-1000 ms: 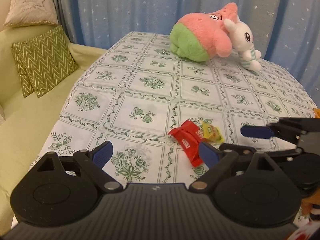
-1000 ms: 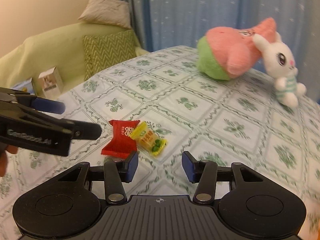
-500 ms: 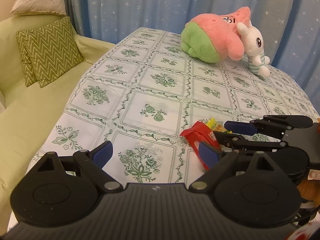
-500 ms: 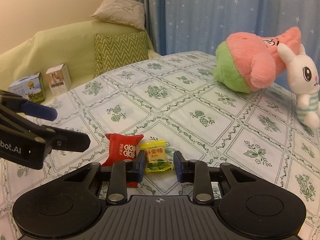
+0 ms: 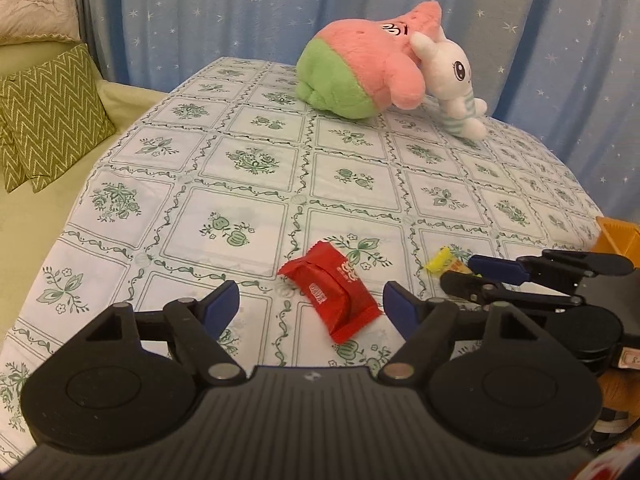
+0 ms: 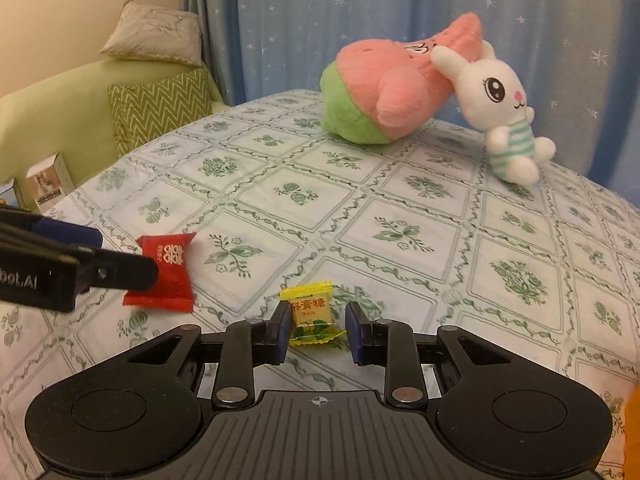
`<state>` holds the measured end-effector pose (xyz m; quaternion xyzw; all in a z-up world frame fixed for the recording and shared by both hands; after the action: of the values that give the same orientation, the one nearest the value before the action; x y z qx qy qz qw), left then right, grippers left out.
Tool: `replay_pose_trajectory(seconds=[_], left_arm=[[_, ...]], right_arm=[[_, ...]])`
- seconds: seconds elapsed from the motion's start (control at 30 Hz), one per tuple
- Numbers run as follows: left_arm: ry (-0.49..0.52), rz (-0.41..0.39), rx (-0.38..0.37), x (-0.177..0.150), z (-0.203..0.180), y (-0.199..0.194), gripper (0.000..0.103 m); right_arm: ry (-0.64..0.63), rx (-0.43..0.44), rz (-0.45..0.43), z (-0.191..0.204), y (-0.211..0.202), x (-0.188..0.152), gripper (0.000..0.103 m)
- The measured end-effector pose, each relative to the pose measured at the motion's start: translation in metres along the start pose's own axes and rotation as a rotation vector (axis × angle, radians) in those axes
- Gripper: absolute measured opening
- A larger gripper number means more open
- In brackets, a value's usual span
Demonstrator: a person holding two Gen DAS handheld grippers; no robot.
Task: Organize snacks
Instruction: 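Grasp the red candy with the left tool while the right tool grasps the yellow packet, then carry the red candy and yellow packet up over the orange tray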
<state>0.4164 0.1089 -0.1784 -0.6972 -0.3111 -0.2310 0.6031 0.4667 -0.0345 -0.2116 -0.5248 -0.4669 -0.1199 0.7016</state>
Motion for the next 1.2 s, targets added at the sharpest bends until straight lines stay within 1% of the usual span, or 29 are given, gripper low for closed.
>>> replay_pose_trajectory(seconds=[0.1, 0.23, 0.3, 0.33, 0.4, 0.5, 0.6, 0.67, 0.7, 0.73, 0.77, 0.83, 0.93, 1.07, 1.2], left_arm=[[-0.006, -0.004, 0.003, 0.0, 0.002, 0.0, 0.077], [0.007, -0.003, 0.001, 0.0, -0.001, 0.001, 0.077], [0.011, -0.005, -0.003, 0.0, -0.003, 0.002, 0.077], [0.012, -0.004, -0.005, 0.0, -0.003, 0.003, 0.077], [0.014, -0.003, -0.01, -0.001, -0.005, 0.004, 0.076], [0.025, -0.005, -0.021, -0.001, -0.012, 0.008, 0.072], [0.032, -0.009, -0.037, 0.001, -0.021, 0.012, 0.065], [0.03, -0.006, -0.047, 0.002, -0.026, 0.018, 0.057], [0.028, -0.003, -0.047, 0.002, -0.028, 0.021, 0.056], [0.027, 0.001, -0.04, 0.002, -0.029, 0.024, 0.053], [0.027, 0.003, -0.029, 0.001, -0.029, 0.026, 0.049], [0.027, 0.0, -0.005, 0.002, -0.027, 0.03, 0.042], [0.041, -0.003, 0.011, 0.002, -0.026, 0.033, 0.038], [0.132, -0.004, 0.059, 0.0, -0.031, 0.036, 0.028], [0.163, 0.005, 0.075, -0.005, -0.035, 0.031, 0.026]], right_arm=[[-0.014, 0.012, -0.014, 0.001, 0.001, 0.0, 0.031], [-0.07, 0.04, -0.03, 0.009, 0.005, 0.003, 0.031], [-0.076, 0.041, -0.027, 0.01, 0.006, 0.003, 0.031], [-0.061, 0.04, -0.019, 0.008, 0.007, 0.003, 0.03], [-0.035, 0.031, -0.01, 0.006, 0.005, 0.002, 0.022], [0.0, 0.012, -0.013, -0.001, -0.001, -0.002, 0.021], [0.057, -0.018, -0.018, -0.012, -0.009, -0.006, 0.021], [0.115, -0.028, -0.022, -0.019, -0.015, -0.008, 0.021], [0.135, -0.035, -0.027, -0.022, -0.019, -0.008, 0.021], [0.149, -0.041, -0.03, -0.025, -0.022, -0.009, 0.021], [0.16, -0.045, -0.033, -0.026, -0.026, -0.01, 0.021], [0.177, -0.047, -0.036, -0.028, -0.032, -0.011, 0.021], [0.189, -0.05, -0.033, -0.029, -0.037, -0.013, 0.021], [0.209, -0.064, -0.025, -0.033, -0.042, -0.017, 0.021], [0.24, -0.073, -0.024, -0.038, -0.053, -0.023, 0.021]])
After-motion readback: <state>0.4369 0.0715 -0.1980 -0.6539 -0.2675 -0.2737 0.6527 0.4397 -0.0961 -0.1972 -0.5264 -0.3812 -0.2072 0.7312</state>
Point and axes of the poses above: each gripper's, at about its wrist camera, not at the fingertips, and y roughly the way its jaws point, z to its left, x to its top, the point moved 9 cm from there along y, roughly the way its jaws point, and after that the axes turned 1 degree about -x, right-handed, at the moved point
